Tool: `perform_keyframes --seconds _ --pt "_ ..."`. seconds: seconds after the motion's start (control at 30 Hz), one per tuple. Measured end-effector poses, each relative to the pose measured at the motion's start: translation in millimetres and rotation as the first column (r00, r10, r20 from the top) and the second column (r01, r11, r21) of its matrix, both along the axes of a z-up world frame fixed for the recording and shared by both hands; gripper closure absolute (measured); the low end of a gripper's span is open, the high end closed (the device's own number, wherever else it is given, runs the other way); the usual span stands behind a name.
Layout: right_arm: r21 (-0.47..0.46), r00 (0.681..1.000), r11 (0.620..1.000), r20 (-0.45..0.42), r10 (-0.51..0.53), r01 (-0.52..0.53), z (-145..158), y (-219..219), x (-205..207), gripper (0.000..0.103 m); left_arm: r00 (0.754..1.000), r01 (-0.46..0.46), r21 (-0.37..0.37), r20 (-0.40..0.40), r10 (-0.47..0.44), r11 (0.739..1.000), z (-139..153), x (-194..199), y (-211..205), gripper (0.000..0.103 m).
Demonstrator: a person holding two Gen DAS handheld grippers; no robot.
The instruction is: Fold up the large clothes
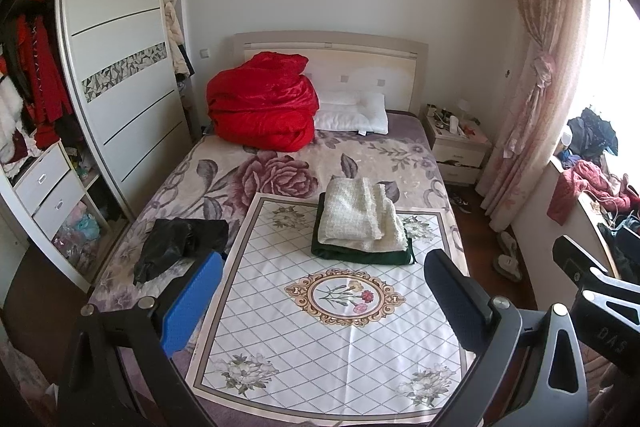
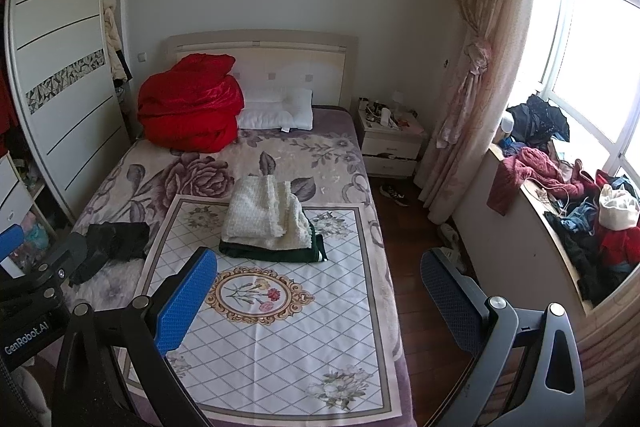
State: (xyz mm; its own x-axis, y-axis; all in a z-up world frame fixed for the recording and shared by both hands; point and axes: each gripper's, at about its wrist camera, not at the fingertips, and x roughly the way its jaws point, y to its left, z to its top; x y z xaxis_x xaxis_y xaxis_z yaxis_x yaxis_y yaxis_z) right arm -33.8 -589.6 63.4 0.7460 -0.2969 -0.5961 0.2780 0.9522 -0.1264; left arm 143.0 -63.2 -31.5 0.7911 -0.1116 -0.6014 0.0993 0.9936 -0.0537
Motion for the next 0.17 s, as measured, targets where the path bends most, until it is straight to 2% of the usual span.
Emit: perform_keyframes --seconds 0.17 --pt "0.000 1.000 1.000 -0.001 0.002 -0.002 0.1 -1.0 -0.5 0.000 1.000 0.002 -0.014 0.006 -0.002 1.000 -0.1 -3.7 9.1 0.000"
